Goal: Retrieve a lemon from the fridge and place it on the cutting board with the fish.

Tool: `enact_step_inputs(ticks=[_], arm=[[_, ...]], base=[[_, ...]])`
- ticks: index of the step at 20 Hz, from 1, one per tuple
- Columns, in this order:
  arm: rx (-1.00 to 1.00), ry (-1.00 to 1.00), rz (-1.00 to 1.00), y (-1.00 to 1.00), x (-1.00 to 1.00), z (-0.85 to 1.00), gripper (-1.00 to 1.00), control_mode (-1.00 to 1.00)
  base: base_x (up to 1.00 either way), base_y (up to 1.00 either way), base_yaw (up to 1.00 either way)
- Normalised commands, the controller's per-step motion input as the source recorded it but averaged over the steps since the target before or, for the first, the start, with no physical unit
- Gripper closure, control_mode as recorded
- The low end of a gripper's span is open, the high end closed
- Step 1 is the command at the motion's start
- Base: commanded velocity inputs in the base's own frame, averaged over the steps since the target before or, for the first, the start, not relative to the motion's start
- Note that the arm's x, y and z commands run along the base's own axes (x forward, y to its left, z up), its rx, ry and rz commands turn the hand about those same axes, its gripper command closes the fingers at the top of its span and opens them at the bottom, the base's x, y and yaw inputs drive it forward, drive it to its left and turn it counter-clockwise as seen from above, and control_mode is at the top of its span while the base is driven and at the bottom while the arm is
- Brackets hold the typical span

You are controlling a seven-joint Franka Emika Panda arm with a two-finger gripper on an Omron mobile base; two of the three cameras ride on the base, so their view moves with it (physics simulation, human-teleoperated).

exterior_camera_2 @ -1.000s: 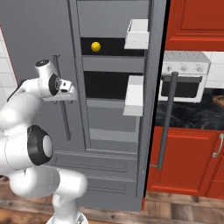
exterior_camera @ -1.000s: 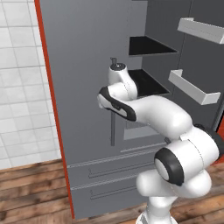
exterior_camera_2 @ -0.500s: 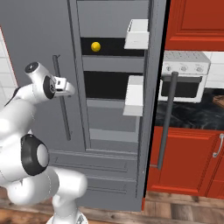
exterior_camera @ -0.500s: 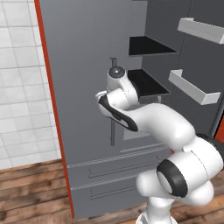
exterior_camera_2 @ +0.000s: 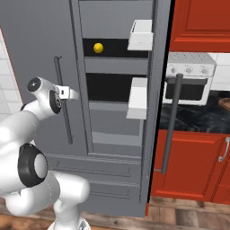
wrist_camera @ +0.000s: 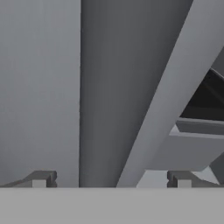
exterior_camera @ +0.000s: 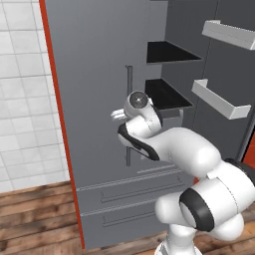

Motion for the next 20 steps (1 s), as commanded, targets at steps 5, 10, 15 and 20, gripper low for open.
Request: enact_step_inputs(ticks=[5, 10, 15, 20], arm=[[0.00, -0.09, 0.03, 0.00, 0.39, 0.00, -1.00, -1.00], [0.00, -0.12, 0.02, 0.00, 0.35, 0.00, -1.00, -1.00], [0.00, -0.07, 0.02, 0.00, 0.39, 0.00, -1.00, -1.00], [0.00, 0.00, 0.01, 0.03, 0.36, 0.05, 1.00, -1.00]], base=[[0.00, 0.00, 0.00], [0.00, 0.00, 0.00], [0.00, 0.00, 0.00], [0.00, 0.00, 0.00]])
